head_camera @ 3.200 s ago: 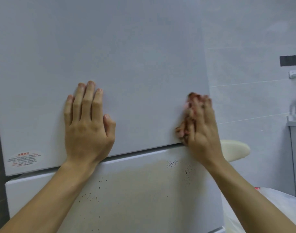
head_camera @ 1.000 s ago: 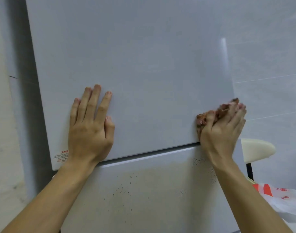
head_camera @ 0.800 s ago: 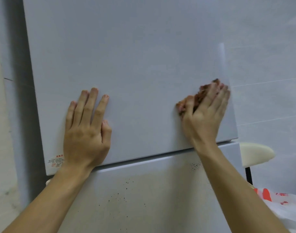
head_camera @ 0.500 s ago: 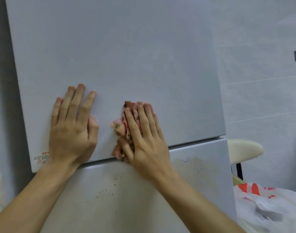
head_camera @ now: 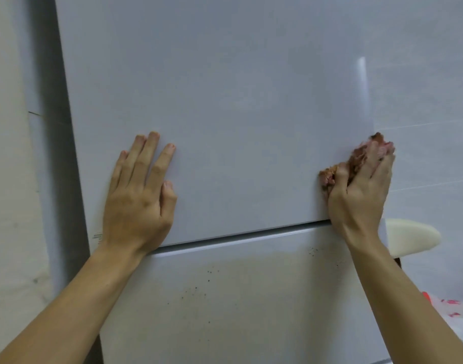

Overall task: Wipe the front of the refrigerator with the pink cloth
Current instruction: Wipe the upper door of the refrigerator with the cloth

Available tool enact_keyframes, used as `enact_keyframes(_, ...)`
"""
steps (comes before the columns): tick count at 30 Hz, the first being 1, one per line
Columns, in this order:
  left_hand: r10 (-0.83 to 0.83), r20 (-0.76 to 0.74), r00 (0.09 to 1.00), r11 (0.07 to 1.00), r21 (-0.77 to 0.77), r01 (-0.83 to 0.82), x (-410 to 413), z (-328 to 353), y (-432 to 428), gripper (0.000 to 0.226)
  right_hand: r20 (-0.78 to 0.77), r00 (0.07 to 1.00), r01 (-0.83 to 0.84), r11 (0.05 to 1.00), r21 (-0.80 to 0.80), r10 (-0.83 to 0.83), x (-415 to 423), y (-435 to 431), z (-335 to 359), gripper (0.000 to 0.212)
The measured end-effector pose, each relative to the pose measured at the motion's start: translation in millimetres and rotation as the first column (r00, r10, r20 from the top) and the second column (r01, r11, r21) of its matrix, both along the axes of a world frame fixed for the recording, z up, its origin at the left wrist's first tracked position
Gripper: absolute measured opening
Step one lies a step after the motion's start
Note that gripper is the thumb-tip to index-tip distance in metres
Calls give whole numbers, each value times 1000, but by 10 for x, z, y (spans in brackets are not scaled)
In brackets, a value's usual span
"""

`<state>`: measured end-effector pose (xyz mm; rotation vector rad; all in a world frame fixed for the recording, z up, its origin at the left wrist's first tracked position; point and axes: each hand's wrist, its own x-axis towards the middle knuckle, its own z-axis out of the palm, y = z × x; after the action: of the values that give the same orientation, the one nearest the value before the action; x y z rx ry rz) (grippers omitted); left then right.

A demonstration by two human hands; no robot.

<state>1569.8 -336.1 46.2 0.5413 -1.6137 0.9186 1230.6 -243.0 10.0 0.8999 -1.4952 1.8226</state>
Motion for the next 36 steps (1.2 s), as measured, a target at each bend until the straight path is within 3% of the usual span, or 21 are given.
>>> enact_keyframes(2,20,-18,1000,1000,-1,-20,36,-44,-9,59,-56,996,67,998,-17,-68,253,-114,19,76)
enact_keyframes(5,45,-60,997,999,7,-45,113,-89,-37,59,-289,957,-1,999,-33,-9,924,-315,-9,74)
enact_keyframes(9,56,-111,992,998,29,-53,187,-101,-73,61,-610,791,-44,999,-4,32,1943,-581,-86,65)
enact_keyframes(14,44,-92,995,999,25,-42,208,-120,-103,61,-740,672,-11,1000,-10,0,2081,-618,-61,57)
enact_keyframes(16,34,-107,994,999,10,-33,181,-122,-100,62,-734,679,-13,1000,-2,7,1867,-560,-38,56)
enact_keyframes(18,14,-139,990,1000,3,-14,152,-123,-106,60,-666,746,-23,999,-22,2,1495,-476,1,56)
enact_keyframes(22,6,-166,986,1000,-29,-11,132,-125,-116,57,-525,841,117,992,-55,-128,429,-210,44,62)
enact_keyframes(25,2,-178,984,999,-35,-9,134,-113,-124,57,-209,977,33,999,-11,-35,-166,22,-9,66)
enact_keyframes(27,12,-183,983,999,-47,-21,131,-122,-135,57,-28,1000,0,1000,-4,0,-237,69,-46,71)
enact_keyframes(29,17,-185,983,998,-58,-28,129,-129,-149,57,43,999,28,999,-30,-27,-134,22,-32,72)
enact_keyframes(32,19,-186,982,998,-55,-30,129,-138,-154,57,-66,996,46,995,-88,-52,258,-142,28,70)
enact_keyframes(36,4,-155,988,1000,-23,-7,169,-134,-138,57,-434,899,31,996,-81,-63,1179,-423,-16,70)
